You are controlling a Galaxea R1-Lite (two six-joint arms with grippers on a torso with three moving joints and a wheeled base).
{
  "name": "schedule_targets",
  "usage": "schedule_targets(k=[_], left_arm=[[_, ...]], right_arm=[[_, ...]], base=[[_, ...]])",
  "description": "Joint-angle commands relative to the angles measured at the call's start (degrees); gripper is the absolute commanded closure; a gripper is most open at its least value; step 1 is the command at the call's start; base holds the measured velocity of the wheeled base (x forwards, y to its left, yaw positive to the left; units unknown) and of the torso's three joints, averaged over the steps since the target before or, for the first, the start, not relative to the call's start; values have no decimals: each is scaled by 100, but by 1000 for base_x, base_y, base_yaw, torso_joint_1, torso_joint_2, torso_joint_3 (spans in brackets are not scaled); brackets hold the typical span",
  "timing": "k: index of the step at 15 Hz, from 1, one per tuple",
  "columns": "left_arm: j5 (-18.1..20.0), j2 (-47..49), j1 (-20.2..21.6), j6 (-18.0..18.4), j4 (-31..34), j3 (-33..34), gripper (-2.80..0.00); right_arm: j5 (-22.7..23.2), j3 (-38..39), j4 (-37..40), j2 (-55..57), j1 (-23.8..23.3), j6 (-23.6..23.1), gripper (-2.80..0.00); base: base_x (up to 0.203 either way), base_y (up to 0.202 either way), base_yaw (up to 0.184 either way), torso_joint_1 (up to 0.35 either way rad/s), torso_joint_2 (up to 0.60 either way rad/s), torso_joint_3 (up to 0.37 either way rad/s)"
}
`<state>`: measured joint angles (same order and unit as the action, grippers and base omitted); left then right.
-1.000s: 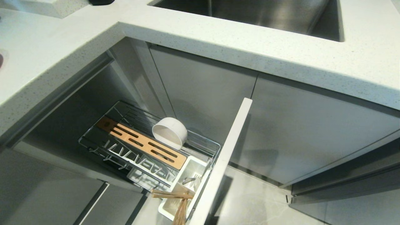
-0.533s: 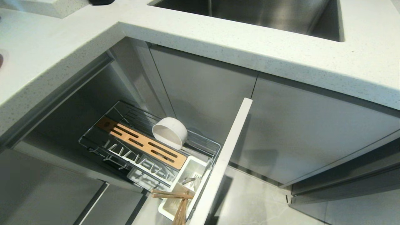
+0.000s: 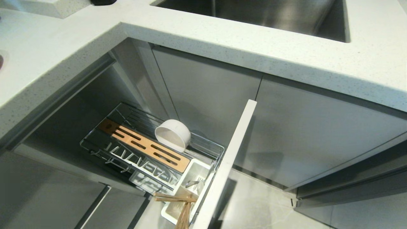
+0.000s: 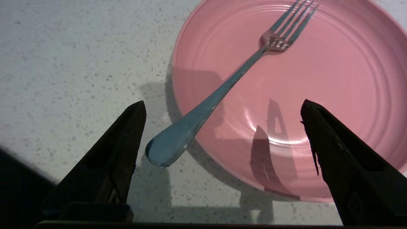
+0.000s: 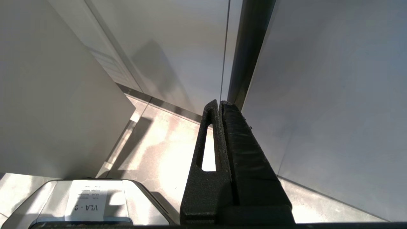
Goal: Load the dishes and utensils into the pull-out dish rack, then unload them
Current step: Pick up the fork and place it in the cupboard
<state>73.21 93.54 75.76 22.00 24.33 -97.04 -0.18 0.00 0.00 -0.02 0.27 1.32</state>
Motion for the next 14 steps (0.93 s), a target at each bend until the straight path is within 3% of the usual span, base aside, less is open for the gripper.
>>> schedule_targets(k=[1, 4, 6, 9, 14], left_arm=[[-297, -184, -16, -20, 113, -108, -280], [-1222, -401, -341, -214, 1250, -505, -280], [-1572, -546, -496, -788, 1733, -749, -280], [-1721, -759, -625, -1872, 1762, -833, -280], [-1732, -810, -705, -2238, 1788, -821, -280]], right_arm=[[1, 9, -7, 2, 1, 0, 0], [1, 9, -5, 2, 3, 0, 0], [1, 9, -1, 2, 8, 0, 0], [1, 9, 0, 2, 0, 0, 0], [1, 9, 0, 2, 0, 0, 0]], base=[[0, 0, 0, 0, 0, 0], [0, 0, 0, 0, 0, 0], [0, 0, 0, 0, 0, 0], [0, 0, 0, 0, 0, 0], [0, 0, 0, 0, 0, 0]])
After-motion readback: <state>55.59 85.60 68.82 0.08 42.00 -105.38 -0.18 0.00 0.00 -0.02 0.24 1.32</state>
